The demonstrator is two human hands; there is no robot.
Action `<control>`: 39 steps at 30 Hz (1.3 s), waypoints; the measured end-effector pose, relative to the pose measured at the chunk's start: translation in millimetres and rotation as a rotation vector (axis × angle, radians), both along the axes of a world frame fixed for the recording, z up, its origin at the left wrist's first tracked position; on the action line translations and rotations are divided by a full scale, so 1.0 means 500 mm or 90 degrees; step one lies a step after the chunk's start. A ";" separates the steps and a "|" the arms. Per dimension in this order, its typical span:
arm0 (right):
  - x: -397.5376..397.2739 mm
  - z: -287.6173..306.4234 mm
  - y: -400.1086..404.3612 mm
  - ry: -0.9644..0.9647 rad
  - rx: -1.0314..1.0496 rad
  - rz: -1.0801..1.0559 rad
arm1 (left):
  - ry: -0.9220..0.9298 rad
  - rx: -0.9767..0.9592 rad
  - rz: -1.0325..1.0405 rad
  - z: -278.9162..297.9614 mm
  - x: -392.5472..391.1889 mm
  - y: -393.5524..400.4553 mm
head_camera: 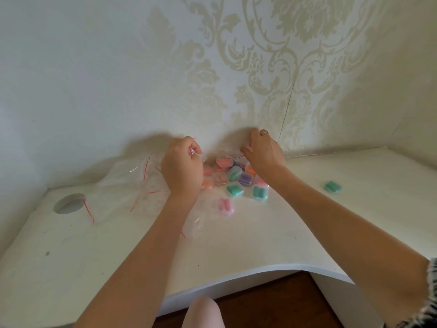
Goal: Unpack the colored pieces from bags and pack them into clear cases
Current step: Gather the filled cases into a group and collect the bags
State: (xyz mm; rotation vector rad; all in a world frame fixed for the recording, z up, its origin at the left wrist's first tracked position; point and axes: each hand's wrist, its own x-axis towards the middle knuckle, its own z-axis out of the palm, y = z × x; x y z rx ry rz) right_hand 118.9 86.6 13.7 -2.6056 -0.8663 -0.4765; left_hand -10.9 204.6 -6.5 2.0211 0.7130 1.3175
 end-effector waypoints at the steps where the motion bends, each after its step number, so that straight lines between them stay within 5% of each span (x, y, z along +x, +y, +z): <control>1: 0.001 -0.002 -0.005 0.003 -0.008 0.004 | -0.011 0.017 -0.005 0.002 -0.002 -0.004; 7: -0.017 0.012 -0.025 0.046 0.290 0.062 | -0.072 0.117 -0.008 0.018 -0.014 -0.014; 16: -0.170 0.092 0.025 0.092 0.493 0.204 | 0.045 0.100 0.096 0.100 -0.077 0.010; 22: -0.293 0.008 0.064 0.197 0.311 0.261 | 0.303 0.043 0.098 0.038 -0.175 0.071; 27: -0.334 -0.069 0.063 0.063 0.038 0.270 | 0.333 -0.084 -0.042 -0.020 -0.220 0.062; 32: -0.347 -0.107 0.072 0.180 -0.044 0.336 | 0.333 -0.187 -0.135 -0.010 -0.226 0.053; 36: -0.341 -0.095 0.096 0.308 0.172 0.428 | 0.290 -0.166 -0.203 -0.017 -0.228 0.045; 39: -0.333 -0.056 0.106 0.726 0.541 0.359 | 0.252 -0.136 -0.229 -0.023 -0.218 0.051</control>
